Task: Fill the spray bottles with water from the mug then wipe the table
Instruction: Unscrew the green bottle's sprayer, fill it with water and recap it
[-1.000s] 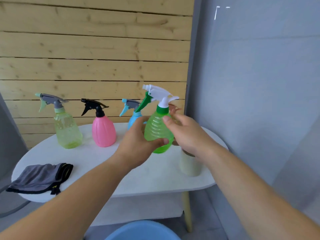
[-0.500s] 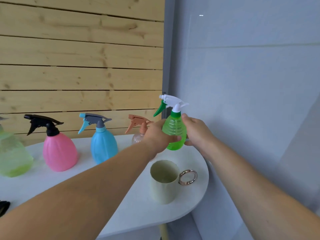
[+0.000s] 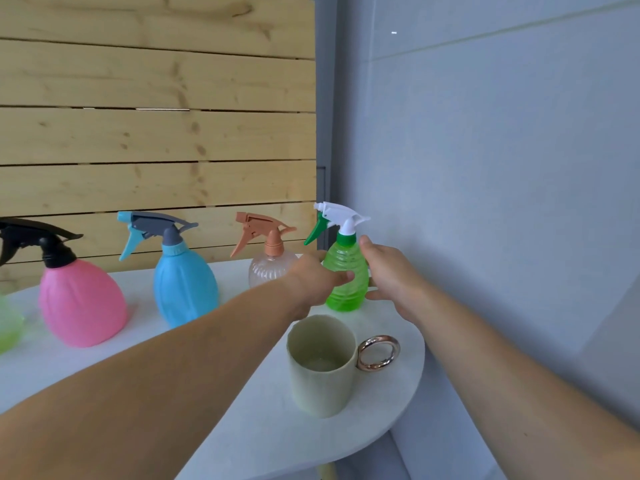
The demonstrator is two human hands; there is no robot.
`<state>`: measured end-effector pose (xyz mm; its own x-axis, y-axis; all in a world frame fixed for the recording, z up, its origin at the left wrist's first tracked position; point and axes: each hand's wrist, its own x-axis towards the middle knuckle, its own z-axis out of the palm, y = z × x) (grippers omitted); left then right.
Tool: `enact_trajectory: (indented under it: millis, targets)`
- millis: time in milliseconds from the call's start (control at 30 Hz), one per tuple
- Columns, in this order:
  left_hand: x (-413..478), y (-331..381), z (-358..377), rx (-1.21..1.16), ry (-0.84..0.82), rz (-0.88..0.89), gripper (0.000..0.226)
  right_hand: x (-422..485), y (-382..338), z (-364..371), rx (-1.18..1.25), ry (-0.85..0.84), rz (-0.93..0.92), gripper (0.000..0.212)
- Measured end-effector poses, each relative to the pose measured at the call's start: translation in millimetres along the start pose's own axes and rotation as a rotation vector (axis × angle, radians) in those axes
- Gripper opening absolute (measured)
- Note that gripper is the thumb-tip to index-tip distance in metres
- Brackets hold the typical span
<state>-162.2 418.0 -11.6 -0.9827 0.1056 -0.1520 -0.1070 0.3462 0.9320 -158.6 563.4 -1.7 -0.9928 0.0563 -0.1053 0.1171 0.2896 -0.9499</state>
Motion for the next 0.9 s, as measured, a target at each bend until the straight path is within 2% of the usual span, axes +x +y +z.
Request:
enact_trajectory:
  millis: [200, 667, 833, 900]
  targets:
    - [5, -2, 0, -0.057, -0.057, -0.033, 0.034, 6, 8, 0, 0.034, 0.001, -0.007, 0.044]
    - [5, 1, -2, -0.112, -0.068, -0.064, 0.035, 6, 6, 5, 0.019, -0.012, -0.032, 0.039]
    - [-8, 15, -5, -0.006, -0.049, -0.095, 0.06, 0, 6, 4, 0.004, -0.019, -0.048, 0.035]
    - [-17, 21, -11, 0.072, -0.031, -0.1, 0.069, -6, 3, 3, -0.014, 0.004, -0.077, 0.043]
